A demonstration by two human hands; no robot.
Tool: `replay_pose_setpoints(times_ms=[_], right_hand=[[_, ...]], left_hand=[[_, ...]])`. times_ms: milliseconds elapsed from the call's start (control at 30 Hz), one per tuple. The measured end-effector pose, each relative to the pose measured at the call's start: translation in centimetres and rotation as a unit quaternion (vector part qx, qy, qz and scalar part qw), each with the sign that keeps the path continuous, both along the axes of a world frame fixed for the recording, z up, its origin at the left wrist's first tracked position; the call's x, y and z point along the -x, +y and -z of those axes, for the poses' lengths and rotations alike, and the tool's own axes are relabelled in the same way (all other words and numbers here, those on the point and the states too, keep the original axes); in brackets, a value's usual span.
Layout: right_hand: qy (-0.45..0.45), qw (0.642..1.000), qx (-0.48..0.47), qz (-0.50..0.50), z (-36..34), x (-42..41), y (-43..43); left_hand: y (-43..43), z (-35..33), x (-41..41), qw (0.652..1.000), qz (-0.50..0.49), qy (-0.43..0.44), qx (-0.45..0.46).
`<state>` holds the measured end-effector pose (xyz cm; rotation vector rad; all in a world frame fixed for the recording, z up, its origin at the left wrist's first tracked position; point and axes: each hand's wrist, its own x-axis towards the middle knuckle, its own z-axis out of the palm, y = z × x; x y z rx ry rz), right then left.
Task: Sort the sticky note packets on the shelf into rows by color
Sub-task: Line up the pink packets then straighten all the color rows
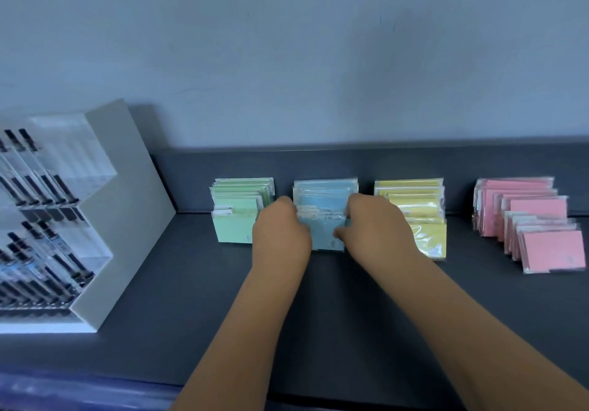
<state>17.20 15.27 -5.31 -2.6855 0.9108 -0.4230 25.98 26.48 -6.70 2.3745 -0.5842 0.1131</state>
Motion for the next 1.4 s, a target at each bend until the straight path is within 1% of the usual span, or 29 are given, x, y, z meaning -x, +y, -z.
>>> replay_pose_setpoints(times_ms=[233, 500, 900, 1000, 1167, 1400], right_hand=[[-0.047, 0.999, 0.003, 0.005, 0.5, 0.0, -0.2], [-0.038, 0.999, 0.013, 0.009, 0.0, 0.4, 0.0], [-0.038, 0.999, 0.020, 0.017, -0.8, 0.8, 0.4], [-0.027, 0.999, 0.022, 0.015, -0.7, 0.7, 0.5], [-0.028, 0.999, -0.018, 0.014, -0.3, 0.1, 0.0], [-0.039, 0.996, -0.075, 0.027, -0.3, -0.1, -0.5]], left_hand=[[-0.6, 0.3, -0.2, 1.000, 0.013, -0.012, 0.024], [-0.1, 0.0, 0.0, 0.999, 0.020, -0.010, 0.045], [0.8, 0.1, 0.4, 0.999, 0.013, 0.013, 0.048], [0.8, 0.4, 0.2, 0.999, 0.010, 0.026, 0.042], [0.4, 0.8, -0.2, 0.996, 0.016, 0.065, 0.067], [0.6, 0.8, -0.4, 0.994, 0.020, 0.091, 0.064]])
